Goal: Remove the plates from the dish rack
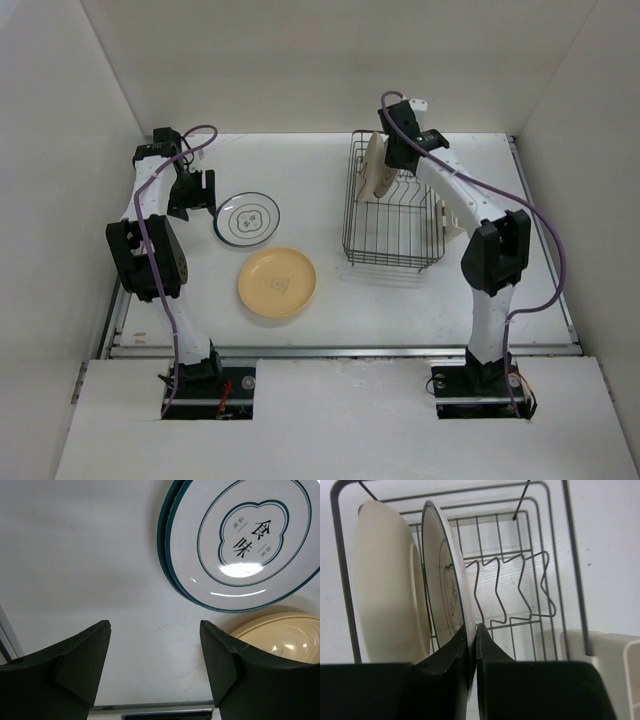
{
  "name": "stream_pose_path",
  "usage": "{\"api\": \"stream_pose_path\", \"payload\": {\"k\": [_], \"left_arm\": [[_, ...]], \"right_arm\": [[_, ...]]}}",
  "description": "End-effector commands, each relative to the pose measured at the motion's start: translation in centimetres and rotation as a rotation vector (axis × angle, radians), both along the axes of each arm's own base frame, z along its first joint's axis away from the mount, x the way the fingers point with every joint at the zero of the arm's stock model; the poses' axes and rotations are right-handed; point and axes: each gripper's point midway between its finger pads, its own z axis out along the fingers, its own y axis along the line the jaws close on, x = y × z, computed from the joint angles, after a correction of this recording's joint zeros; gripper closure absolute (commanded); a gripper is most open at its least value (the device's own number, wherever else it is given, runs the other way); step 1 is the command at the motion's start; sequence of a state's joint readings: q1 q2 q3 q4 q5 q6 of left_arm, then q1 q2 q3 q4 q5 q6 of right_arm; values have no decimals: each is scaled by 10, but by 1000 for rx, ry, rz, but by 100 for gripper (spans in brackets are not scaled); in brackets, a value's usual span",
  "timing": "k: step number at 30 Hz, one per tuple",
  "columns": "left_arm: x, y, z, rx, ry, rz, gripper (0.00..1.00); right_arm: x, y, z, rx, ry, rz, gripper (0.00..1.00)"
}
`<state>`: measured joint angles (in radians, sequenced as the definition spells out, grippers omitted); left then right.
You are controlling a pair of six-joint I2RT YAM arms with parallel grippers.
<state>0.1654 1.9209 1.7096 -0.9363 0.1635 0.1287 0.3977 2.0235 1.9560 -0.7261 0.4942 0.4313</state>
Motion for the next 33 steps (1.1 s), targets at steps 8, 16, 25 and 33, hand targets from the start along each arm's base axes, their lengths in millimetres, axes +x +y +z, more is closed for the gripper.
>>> {"api": "stream_pose_path", "payload": {"k": [8,16,25,33], "left_arm": [[-5,-6,28,-28,-57,-21,31],[-3,-45,61,-219,-174,-159,21],[-19,-93,102,-467,-292,-371,17],[-29,-113,126,-559,-410,-467,14]], "right_arm": [[-31,-67,128,-288,-230,-262,100],[-62,-75,216,-198,-415,-237,100],[-67,75,241,147,-546,406,100],[-79,209,163,446,-351,1028,100]]}}
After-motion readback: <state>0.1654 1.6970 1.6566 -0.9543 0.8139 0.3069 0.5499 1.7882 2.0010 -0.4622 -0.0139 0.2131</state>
